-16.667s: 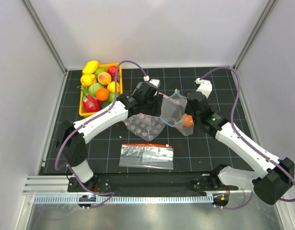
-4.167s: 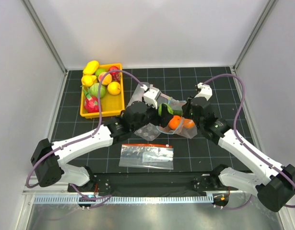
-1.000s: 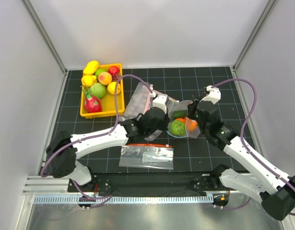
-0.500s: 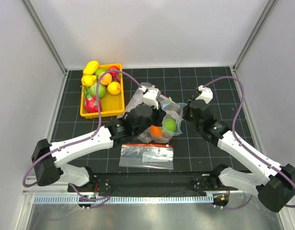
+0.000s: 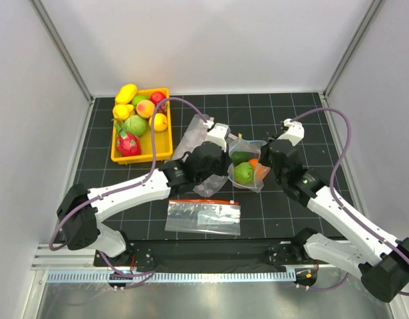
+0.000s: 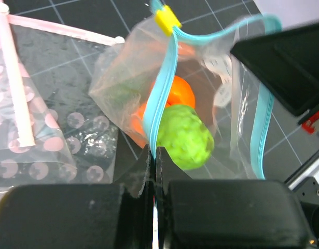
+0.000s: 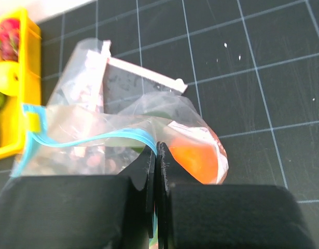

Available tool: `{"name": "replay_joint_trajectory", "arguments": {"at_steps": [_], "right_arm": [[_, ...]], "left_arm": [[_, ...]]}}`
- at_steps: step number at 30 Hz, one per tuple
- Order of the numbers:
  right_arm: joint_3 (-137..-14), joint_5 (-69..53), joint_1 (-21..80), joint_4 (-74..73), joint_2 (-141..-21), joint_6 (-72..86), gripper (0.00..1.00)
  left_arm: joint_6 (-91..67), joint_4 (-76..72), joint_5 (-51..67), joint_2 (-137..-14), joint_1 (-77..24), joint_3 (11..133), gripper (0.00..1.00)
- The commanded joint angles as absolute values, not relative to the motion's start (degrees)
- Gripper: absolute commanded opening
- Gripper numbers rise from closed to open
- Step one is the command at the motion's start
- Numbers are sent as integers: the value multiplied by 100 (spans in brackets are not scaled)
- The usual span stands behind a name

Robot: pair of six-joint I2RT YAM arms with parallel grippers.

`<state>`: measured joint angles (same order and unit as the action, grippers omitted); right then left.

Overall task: Place the food in the zip-top bag and seal the zipper
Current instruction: Adjust the zipper food storage bag at the center of the board.

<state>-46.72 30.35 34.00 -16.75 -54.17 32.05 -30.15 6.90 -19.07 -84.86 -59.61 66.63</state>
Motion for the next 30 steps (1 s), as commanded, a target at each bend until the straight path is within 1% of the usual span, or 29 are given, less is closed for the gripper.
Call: {"name": "replay_joint_trajectory", "arguments": {"at_steps": [1,5,11,12,14,16,18,19,20,22,23,25,26,29,30], "right_arm": [[-4904,2980,3375,-1547,-5660,3243,1],[-4878,2997,3384,-1512,-5686,3243,1],[-4931,2988,3384,-1555,-5783,3226,1],[-4939,2971,3384,-1564,-5775,3226,1],[-4922,2979,3392,-1547,-5705,3217,1],[-4904,2997,3384,-1529,-5669,3208,1],[-4896,3006,3384,-1521,-5634,3191,1],[-4896,3015,3384,-1529,-5625,3199,1],[-4887,3006,3384,-1521,-5642,3191,1],[-4887,3006,3384,-1521,-5651,3208,1],[-4887,3006,3384,-1512,-5651,3217,1],[-4887,2997,3384,-1520,-5660,3217,1],[-4887,3006,3384,-1521,-5660,3208,1],[-4887,3015,3375,-1529,-5634,3217,1],[-4878,3023,3384,-1521,-5634,3217,1]], "left_arm": [[-3234,606,-1653,-8393,-5643,6741,0],[-3392,615,-1135,-8569,-5195,6741,0],[-3243,703,-1266,-8438,-5089,6715,1],[-3234,712,-1283,-8403,-5089,6689,6],[-3243,712,-1266,-8332,-5089,6662,12],[-3226,712,-1301,-8297,-5089,6653,13],[-3199,721,-1336,-8236,-5089,6636,20],[-3199,721,-1353,-8209,-5089,6618,25],[-3191,721,-1388,-8183,-5089,6601,38],[-3173,721,-1424,-8095,-5098,6583,54],[-3164,721,-1441,-8060,-5089,6566,67],[-3138,703,-1459,-7894,-5089,6513,78],[-3120,686,-1468,-7814,-5089,6452,86],[-3085,519,-1494,-7498,-5098,6241,96],[-3068,484,-1546,-7419,-5089,6205,97]]}}
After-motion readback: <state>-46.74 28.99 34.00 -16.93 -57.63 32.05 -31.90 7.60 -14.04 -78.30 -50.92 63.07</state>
